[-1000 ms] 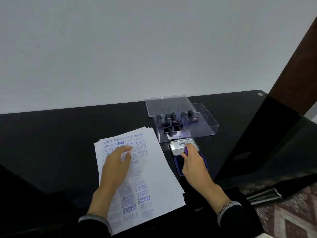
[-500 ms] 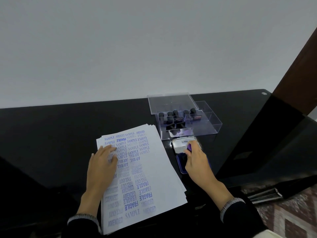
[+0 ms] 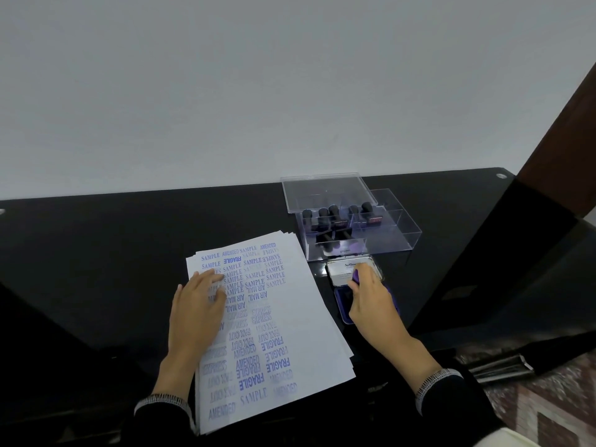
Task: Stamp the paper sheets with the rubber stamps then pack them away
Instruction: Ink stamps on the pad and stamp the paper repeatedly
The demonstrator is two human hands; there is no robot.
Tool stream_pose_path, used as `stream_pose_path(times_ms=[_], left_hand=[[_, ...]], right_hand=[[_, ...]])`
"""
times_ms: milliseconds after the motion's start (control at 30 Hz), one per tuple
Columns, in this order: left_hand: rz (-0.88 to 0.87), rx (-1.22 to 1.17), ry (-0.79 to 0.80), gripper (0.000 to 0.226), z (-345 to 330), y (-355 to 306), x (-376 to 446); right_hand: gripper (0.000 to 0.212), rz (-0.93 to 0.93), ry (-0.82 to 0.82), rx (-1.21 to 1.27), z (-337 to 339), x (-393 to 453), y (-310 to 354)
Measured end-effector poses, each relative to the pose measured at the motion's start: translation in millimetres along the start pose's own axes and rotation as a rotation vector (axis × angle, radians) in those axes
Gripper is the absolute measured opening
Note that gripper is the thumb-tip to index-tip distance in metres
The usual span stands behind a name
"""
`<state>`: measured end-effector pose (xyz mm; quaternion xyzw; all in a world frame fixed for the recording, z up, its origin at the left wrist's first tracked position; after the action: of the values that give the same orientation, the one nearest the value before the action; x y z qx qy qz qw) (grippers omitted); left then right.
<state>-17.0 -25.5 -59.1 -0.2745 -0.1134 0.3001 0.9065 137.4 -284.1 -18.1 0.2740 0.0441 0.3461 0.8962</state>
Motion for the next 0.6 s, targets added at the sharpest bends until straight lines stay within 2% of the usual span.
stream_pose_path(times_ms=[233, 367, 600], left_hand=[[-0.001, 0.004, -0.004, 0.032, 0, 0, -1], [0.002, 0.003, -0.001, 0.033, 0, 0, 0], [-0.002, -0.001, -0.002, 0.034, 0, 0, 0]], right_hand=[[0.025, 0.011, -0.019, -0.068, -4, 6, -1], [0.027, -0.018, 0.010, -0.010, -4, 11, -3], [0.012, -0.061, 0.007, 0.123, -5, 9, -11]])
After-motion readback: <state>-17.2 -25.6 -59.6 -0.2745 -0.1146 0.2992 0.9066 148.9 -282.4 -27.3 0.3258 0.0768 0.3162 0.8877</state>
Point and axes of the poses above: each hand's wrist, its own x-axis towards the middle knuckle, its own z-axis out of the back of the hand, y = z × x, the point moved 5 cm from there along x, towards the middle knuckle, and after that the axes turned 12 degrees about y, right-handed, at the moved point
